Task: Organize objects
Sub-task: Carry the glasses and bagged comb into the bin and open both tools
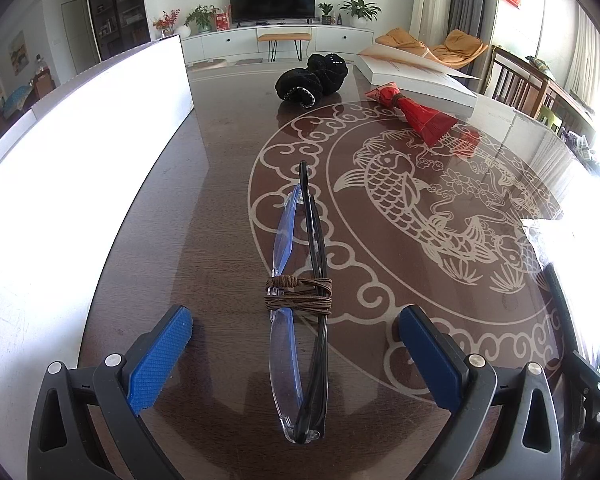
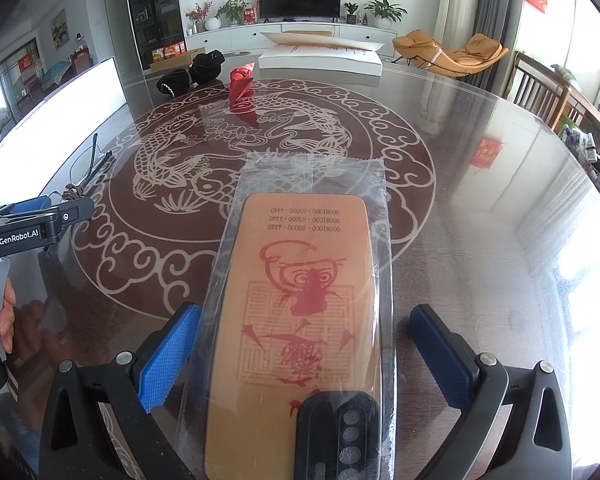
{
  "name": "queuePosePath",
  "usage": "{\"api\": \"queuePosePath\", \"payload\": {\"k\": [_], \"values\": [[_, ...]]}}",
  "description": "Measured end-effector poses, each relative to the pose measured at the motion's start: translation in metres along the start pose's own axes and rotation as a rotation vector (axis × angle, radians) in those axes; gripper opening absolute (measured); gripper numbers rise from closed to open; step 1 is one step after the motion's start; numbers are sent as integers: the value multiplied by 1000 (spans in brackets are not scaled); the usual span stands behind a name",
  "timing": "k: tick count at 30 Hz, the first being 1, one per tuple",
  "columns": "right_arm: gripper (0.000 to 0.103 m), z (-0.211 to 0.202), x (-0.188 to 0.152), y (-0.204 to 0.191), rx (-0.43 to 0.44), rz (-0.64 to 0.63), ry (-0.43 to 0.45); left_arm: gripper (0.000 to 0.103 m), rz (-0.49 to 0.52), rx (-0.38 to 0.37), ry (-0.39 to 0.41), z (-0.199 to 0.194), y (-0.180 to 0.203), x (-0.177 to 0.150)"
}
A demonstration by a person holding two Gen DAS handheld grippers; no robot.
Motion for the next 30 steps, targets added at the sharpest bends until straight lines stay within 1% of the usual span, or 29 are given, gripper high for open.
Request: {"api": "queuePosePath", "payload": {"k": [6,8,9,11,13,14,15,16,17,18,20,21,25,28,30], "values": [[103,0,0,0,1,1,-1,103,-1,-2,-1,0,0,0],[103,0,0,0,4,1,-3,103,22,-19,-32,0,2,-2],[103,1,0,0,9,-5,-12,103,34,-28,-58,1,2,-2],[103,3,1,0,18,-26,-61,103,50,-41,-105,2,3,-2],[103,7,5,-1,26,-42,-114,103,60,-47,-125,4,4,-1],[101,9,7,-1,29,-48,-129,102,73,-50,-121,4,6,0],[98,9,10,0,28,-53,-125,84,91,-60,-99,1,8,1],[83,7,13,0,30,-58,-115,58,109,-70,-79,-3,10,3],[77,7,14,1,29,-61,-122,46,120,-74,-71,-6,11,4],[77,7,14,2,37,-57,-135,29,125,-72,-68,-9,10,4],[76,3,12,5,66,-30,-141,28,116,-73,-58,-13,7,0],[76,-2,11,6,95,0,-139,28,106,-79,-43,-18,5,-1],[76,-27,13,11,215,137,-114,28,39,-133,42,-53,-1,-3],[76,-53,30,-3,270,159,-72,28,-17,-185,118,-92,-7,2],[76,-73,48,-22,309,144,-35,28,-66,-233,173,-124,-16,9]]}}
Point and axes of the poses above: each gripper's, at about its wrist camera, not at the fingertips, and z roughly the way its jaws point, y to its right, x to its top, the point moved 8 cm from there along z, roughly the way its jaws point, and after that the axes turned 8 degrees about -x, right-handed, at the moved point
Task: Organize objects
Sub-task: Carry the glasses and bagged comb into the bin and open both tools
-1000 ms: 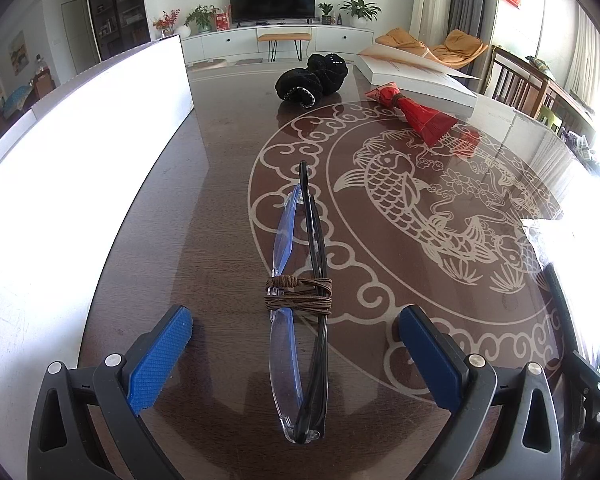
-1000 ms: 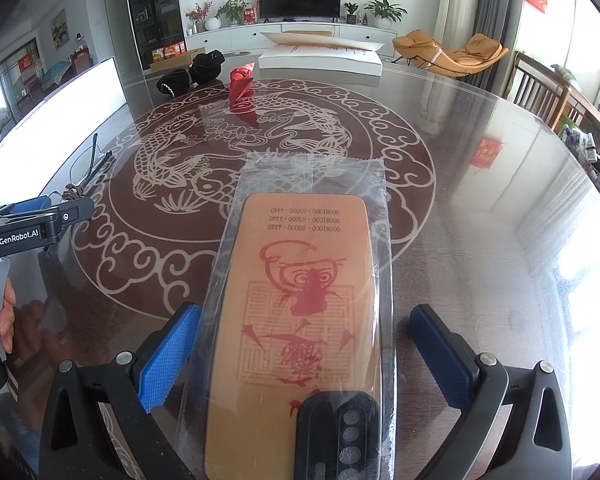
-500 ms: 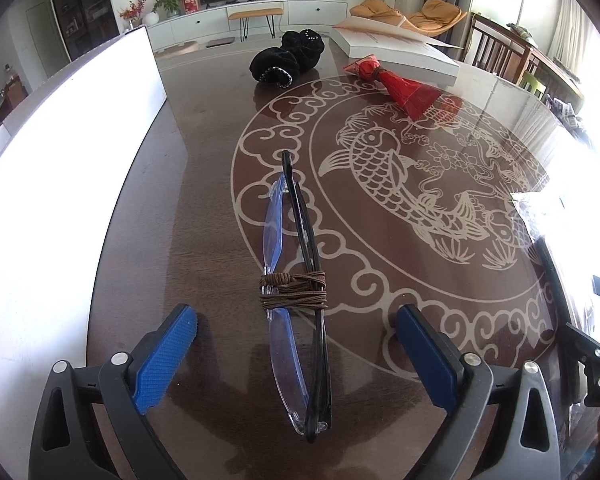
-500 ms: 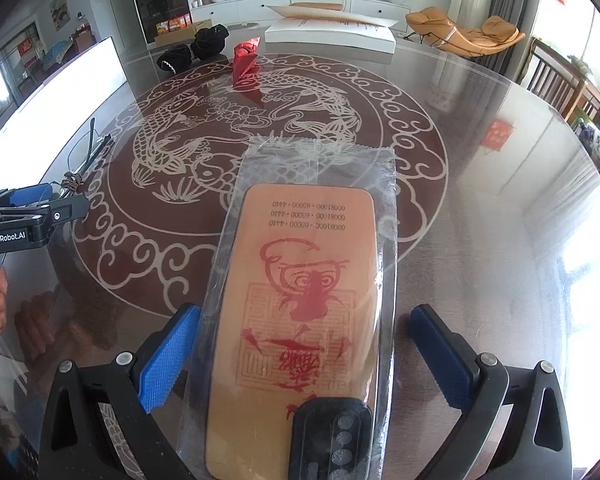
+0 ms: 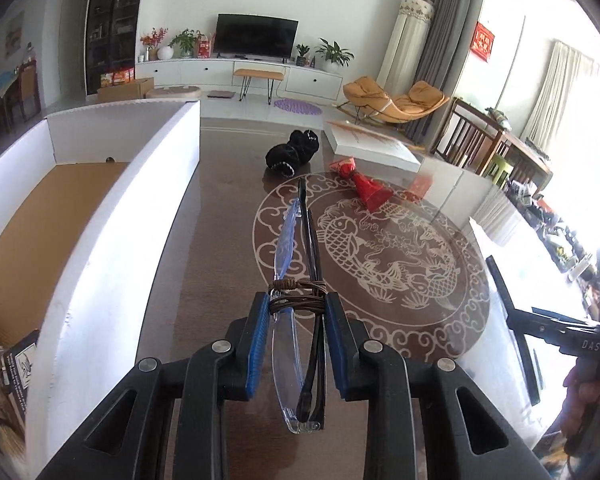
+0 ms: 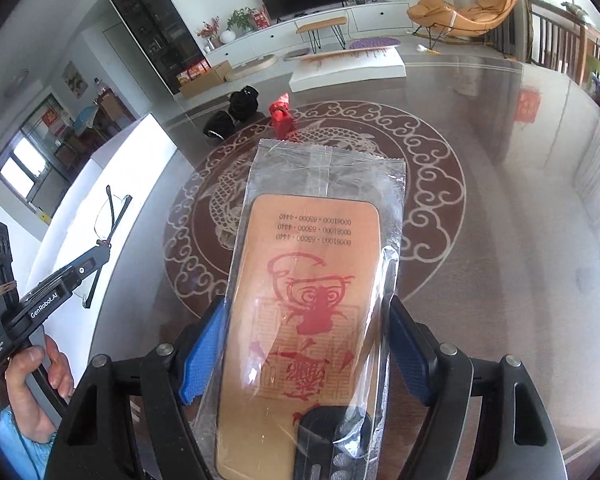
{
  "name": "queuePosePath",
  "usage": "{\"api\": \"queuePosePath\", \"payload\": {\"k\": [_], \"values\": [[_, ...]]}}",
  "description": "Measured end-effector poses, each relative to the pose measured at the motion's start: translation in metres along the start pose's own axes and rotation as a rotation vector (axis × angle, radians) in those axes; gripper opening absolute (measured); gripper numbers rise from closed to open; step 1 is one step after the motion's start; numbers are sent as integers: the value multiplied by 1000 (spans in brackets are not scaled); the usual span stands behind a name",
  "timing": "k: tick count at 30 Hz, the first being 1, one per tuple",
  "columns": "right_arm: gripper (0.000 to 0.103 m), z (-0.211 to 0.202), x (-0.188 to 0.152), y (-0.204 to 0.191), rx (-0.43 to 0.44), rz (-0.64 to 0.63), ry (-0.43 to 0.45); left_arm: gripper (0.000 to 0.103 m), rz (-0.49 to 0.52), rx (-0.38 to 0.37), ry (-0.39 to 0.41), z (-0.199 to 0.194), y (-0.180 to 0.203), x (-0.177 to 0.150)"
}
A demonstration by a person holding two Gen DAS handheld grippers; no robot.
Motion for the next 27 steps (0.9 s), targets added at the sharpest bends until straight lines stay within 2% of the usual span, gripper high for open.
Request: {"api": "queuePosePath", "payload": {"k": [3,6,8,11,15,18,20,21,22,24,27], "values": [[76,-17,23,-65,79,-69,48,28,-27,-15,83,-53,-14,22],[76,-23,39,-154,181,-169,70,28,-55,47,120,-94,-56,36],[76,-20,42,-220,252,-237,68,28,-83,130,112,-111,-98,39],[76,-13,39,-313,341,-333,64,28,-156,238,56,-122,-165,28],[76,17,28,-402,347,-452,46,28,-218,349,-12,-132,-226,5],[77,50,15,-434,309,-499,24,29,-250,400,-46,-134,-251,-11],[77,73,2,-444,299,-514,-29,32,-273,420,-67,-133,-261,-20],[77,83,-4,-446,294,-512,-62,41,-280,423,-77,-131,-264,-24],[77,92,-10,-445,290,-507,-92,61,-284,429,-82,-128,-267,-26],[78,100,-15,-440,292,-485,-118,84,-276,463,-70,-129,-268,-29],[78,84,-7,-421,328,-448,-67,84,-253,476,-26,-136,-260,-25]]}}
Point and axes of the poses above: each gripper's, at about its wrist camera, not at the fingertips, and z roughly the way its jaws point, y to its right, x to its top, the point moved 8 cm from there along z, roughly the way its jaws point, and after that the axes turned 8 degrees about -x, right-handed, at the moved point
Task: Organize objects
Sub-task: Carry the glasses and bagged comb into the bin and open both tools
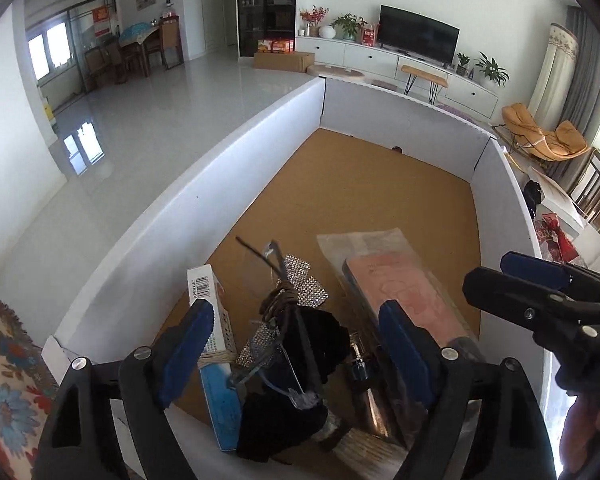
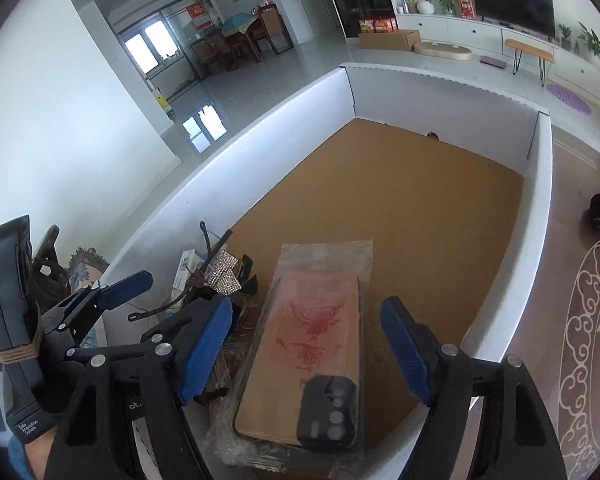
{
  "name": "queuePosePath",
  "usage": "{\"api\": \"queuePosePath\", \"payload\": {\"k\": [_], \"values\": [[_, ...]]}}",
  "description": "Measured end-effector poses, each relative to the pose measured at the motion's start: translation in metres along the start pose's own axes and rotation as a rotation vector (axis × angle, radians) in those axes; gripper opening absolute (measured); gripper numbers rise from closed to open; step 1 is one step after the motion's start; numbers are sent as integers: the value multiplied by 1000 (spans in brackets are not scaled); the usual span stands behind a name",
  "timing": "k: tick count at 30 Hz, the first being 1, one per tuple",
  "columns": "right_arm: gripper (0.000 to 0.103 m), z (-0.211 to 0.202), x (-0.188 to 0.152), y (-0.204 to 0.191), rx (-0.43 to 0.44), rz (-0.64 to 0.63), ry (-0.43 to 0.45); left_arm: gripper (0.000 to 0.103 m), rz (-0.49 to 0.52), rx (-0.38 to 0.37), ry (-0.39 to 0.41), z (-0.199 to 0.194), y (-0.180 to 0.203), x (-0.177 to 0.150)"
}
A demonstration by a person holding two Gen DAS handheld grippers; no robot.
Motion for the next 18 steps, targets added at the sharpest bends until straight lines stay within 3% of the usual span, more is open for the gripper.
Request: {"api": "queuePosePath", "payload": {"k": [3,5,7,12,14,16,18], "values": [[89,-44,-2,19,-27,-22,119,84,1,-32,59,-15,15,3],[103,-71,-13,43,-112,-50,201,84,19,-68,92,-29,36,3],[103,-80,-28,79,-208,-83,228,84,49,-128,113,-41,67,-1],[103,-85,-113,211,-463,-73,110,84,161,-342,104,-63,175,-30],[103,-97,-149,259,-526,-26,66,86,219,-430,76,-66,223,-52],[103,-118,-179,302,-579,22,40,95,270,-505,23,-60,267,-77],[103,-133,-201,330,-613,71,26,95,316,-530,-34,-44,301,-104]]}}
Point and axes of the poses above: each gripper's, at about its wrist camera, not at the fingertips, and z roughly the way its jaws point, y to its right, x to its top, the point moved 8 cm from there along z, roughly the way its jaws point, and after that the axes turned 8 degrees about -x, right-handed, at the moved point
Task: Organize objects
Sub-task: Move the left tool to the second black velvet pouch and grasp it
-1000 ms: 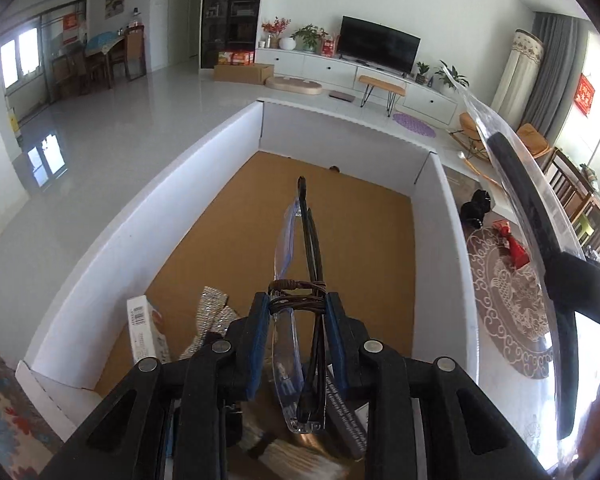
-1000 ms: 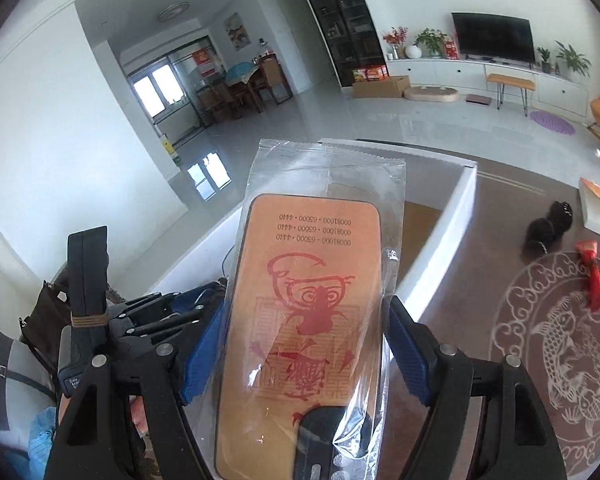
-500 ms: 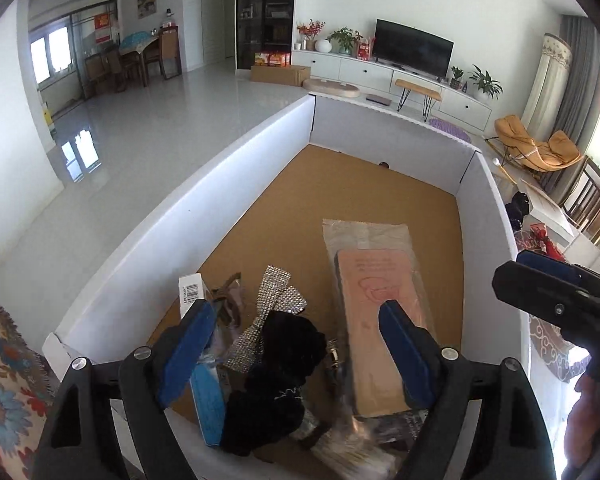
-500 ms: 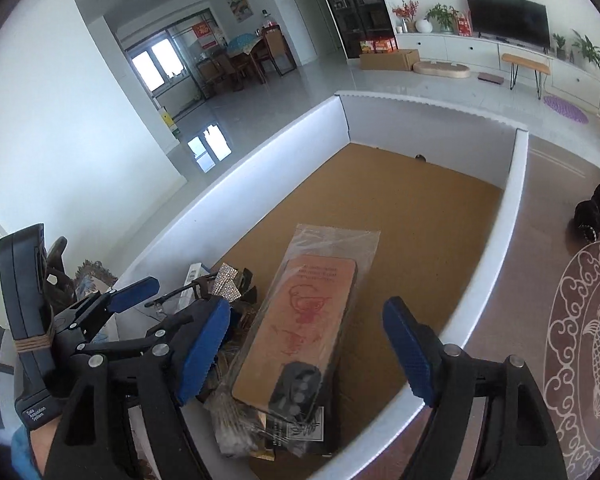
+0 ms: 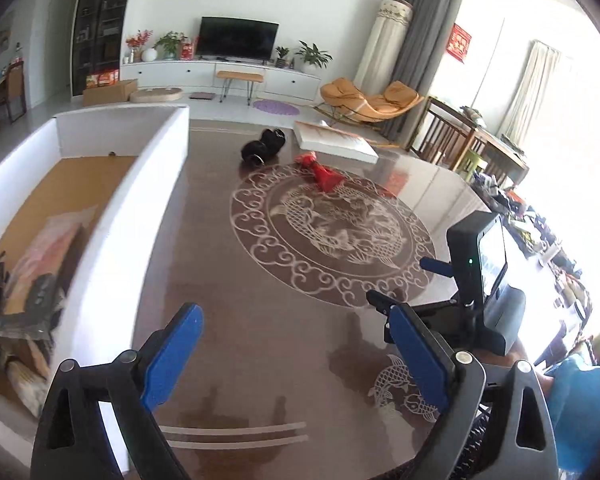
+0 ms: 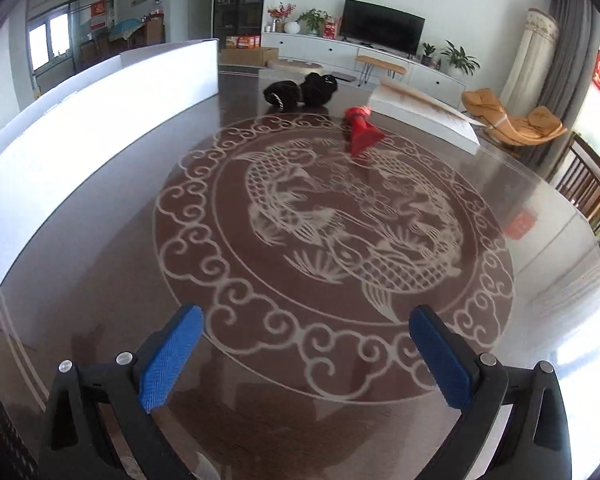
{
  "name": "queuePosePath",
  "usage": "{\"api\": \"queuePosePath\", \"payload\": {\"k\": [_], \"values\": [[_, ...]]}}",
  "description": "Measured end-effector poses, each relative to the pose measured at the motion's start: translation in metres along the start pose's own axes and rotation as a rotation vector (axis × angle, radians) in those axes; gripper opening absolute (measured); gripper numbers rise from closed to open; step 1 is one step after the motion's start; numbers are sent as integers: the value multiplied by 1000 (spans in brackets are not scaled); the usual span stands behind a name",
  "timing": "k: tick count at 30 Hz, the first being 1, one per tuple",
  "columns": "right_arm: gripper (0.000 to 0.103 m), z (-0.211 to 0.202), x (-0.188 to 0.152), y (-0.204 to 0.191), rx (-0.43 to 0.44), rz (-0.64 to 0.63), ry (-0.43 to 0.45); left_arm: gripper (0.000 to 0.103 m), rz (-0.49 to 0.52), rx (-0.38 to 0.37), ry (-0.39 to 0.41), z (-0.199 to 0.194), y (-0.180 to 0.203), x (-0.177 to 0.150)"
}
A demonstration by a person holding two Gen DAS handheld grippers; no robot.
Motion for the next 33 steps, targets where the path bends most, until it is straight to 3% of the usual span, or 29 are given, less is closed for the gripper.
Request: {"api": "queuePosePath", "payload": {"k": [4,8,17,33], "values": [[103,3,-20,40,-26,93,-24,95,24,24,-99,61,18,-31],[103,1,-22,57,-13,180,-12,95,10,79,-113,92,10,-38],[103,9,-22,50,-37,178,-58,95,66,190,-98,105,-16,-22],[103,14,-25,45,-8,180,-76,95,53,199,-106,130,-32,-13]]}}
Point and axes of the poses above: each gripper's, at about its wrist camera, not at the fingertips, and z roughly the way its jaws point, y to its right, x to its top, the point moved 8 cm from there along z, roughly the way its jaws point, and after that the axes turned 8 degrees about -x, right-handed, at the moved point
